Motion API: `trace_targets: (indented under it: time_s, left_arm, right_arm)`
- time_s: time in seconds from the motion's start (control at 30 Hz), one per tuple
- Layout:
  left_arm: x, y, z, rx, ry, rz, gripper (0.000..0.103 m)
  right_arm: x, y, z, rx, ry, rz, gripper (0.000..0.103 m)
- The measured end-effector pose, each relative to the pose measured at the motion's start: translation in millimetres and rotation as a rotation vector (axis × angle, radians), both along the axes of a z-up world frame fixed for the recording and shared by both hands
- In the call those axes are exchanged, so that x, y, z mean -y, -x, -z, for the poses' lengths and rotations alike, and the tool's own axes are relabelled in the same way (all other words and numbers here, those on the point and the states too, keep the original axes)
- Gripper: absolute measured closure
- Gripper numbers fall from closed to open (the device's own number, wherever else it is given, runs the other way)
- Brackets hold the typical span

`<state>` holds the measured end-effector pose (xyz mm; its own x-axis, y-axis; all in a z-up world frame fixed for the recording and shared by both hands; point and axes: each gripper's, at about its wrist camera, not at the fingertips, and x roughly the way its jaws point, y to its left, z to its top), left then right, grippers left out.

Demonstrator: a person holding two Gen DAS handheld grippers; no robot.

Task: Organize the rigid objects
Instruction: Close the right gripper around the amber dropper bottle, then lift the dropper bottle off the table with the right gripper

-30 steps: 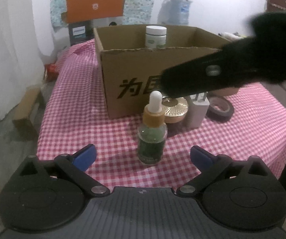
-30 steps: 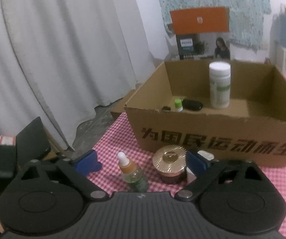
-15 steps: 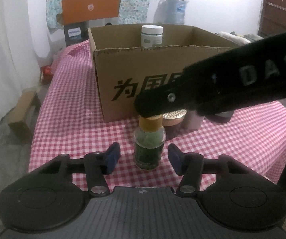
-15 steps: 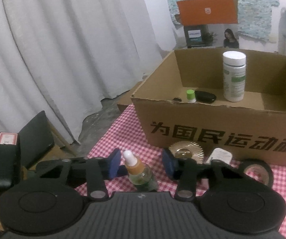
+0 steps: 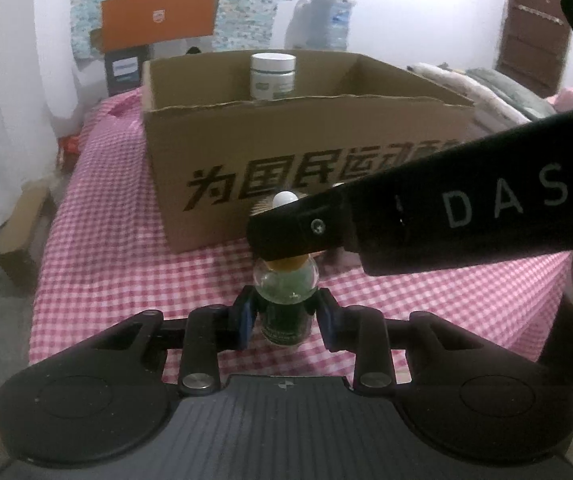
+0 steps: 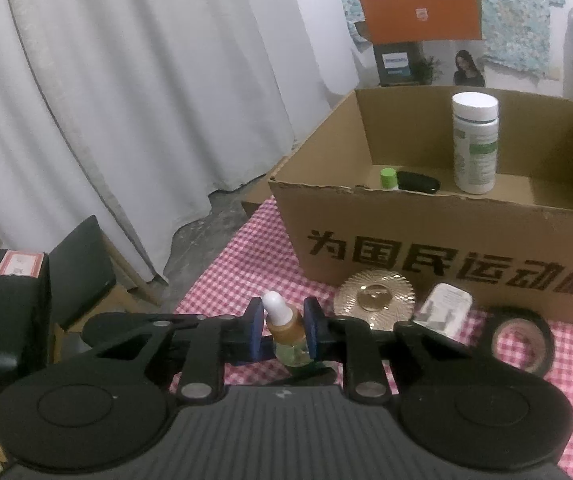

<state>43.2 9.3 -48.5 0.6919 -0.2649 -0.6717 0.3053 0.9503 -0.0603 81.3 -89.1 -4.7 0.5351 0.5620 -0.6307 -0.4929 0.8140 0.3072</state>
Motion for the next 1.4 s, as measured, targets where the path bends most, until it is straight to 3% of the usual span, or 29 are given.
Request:
trace_targets:
  time_s: [0.1, 0.3, 1.4]
  left_arm:
    - [9, 1, -1, -0.008, 0.002, 0.033, 0.072]
    - [24, 0, 2, -0.005, -0.073, 0.069, 0.071]
    - [28, -7, 12, -0.038, -0.076, 0.05, 0.072]
  right_arm:
    - [8, 3, -2, -0.001, 0.011, 0.016, 0.08]
    - [21, -1, 3, -0.025, 0.016, 0.043, 0.08]
    - [30, 3, 2, -0.039, -0.007, 0.04, 0.08]
